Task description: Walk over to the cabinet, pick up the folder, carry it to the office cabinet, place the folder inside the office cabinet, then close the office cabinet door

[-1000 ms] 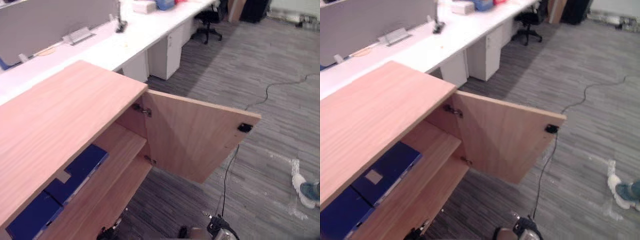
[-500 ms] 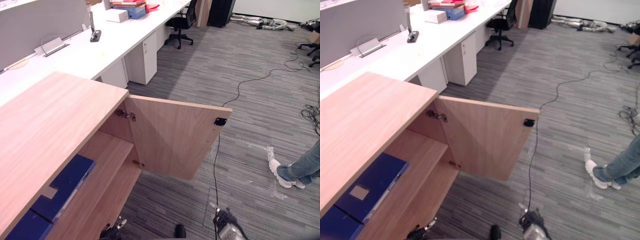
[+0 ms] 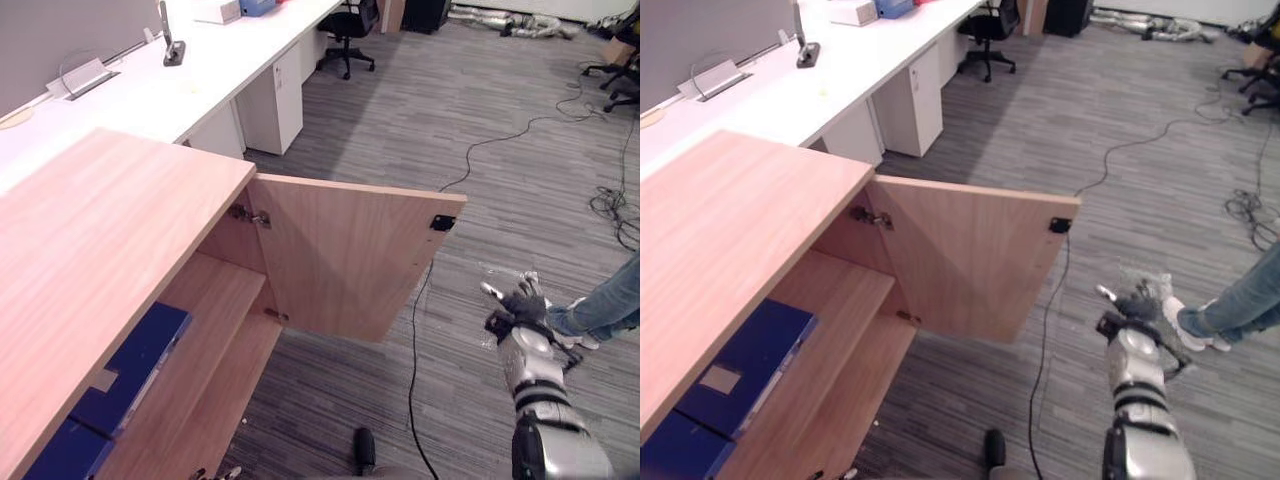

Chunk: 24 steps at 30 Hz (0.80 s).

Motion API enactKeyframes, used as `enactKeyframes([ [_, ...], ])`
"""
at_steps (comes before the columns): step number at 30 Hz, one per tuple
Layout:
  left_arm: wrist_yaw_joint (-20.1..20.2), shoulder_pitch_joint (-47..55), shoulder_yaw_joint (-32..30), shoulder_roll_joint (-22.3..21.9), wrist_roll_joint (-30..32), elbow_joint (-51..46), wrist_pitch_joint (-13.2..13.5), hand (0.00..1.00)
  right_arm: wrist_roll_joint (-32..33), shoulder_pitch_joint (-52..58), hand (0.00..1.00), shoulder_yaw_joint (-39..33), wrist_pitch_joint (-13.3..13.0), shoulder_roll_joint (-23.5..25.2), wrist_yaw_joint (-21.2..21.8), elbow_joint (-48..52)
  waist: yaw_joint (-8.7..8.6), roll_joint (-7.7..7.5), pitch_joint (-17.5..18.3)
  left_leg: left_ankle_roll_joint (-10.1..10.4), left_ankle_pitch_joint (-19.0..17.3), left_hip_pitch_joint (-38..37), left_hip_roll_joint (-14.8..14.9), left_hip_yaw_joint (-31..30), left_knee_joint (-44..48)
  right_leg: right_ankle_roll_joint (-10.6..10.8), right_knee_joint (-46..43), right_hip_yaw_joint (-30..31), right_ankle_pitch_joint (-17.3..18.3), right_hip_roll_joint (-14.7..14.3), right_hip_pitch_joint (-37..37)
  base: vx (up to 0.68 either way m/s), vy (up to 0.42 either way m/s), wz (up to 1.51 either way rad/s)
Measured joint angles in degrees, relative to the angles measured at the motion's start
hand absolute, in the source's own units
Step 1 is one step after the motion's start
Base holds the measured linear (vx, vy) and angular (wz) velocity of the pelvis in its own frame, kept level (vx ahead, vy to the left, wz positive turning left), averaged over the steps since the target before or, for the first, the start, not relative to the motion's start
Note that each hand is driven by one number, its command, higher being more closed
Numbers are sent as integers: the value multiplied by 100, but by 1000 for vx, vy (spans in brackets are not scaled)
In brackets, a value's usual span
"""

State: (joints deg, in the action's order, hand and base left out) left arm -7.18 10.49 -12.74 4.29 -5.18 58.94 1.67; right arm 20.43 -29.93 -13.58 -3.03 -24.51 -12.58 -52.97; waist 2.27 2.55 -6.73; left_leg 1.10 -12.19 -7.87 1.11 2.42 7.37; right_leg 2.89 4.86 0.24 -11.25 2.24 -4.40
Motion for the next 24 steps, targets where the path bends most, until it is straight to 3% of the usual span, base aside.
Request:
enactKeyframes([
  [3,0,-5,-1,-30,-104,-2,23,0,85,-548,0,370,-3,-199,61,-183,44,125,-82,-1,0,62,-9,-48,17,0,0,-22,0,13,-15,-10,35,7],
  [9,0,-6,0,-97,-216,-3,61,0,88,-1486,0,918,-5,-468,272,-797,89,183,-288,-6,4,198,-34,-235,95,-1,0,-155,0,66,-44,-25,23,14],
  [13,0,-4,52,-191,-241,-15,146,0,101,-2128,0,1066,0,-730,353,-1065,145,391,-520,-61,50,382,-121,-306,109,11,-2,-200,-52,166,-189,-48,55,10],
  [17,0,-6,131,-206,-279,-41,237,0,112,-2560,0,1144,71,-909,411,-1217,142,501,-715,-70,114,524,-173,-323,102,22,-2,-230,-106,221,-320,-34,48,4],
  [24,2,51,187,-270,-438,-103,305,0,207,-2878,0,1777,123,-1137,538,-1215,116,527,-850,-45,177,688,-175,-393,93,0,-1,-311,-149,245,-458,-21,39,5],
])
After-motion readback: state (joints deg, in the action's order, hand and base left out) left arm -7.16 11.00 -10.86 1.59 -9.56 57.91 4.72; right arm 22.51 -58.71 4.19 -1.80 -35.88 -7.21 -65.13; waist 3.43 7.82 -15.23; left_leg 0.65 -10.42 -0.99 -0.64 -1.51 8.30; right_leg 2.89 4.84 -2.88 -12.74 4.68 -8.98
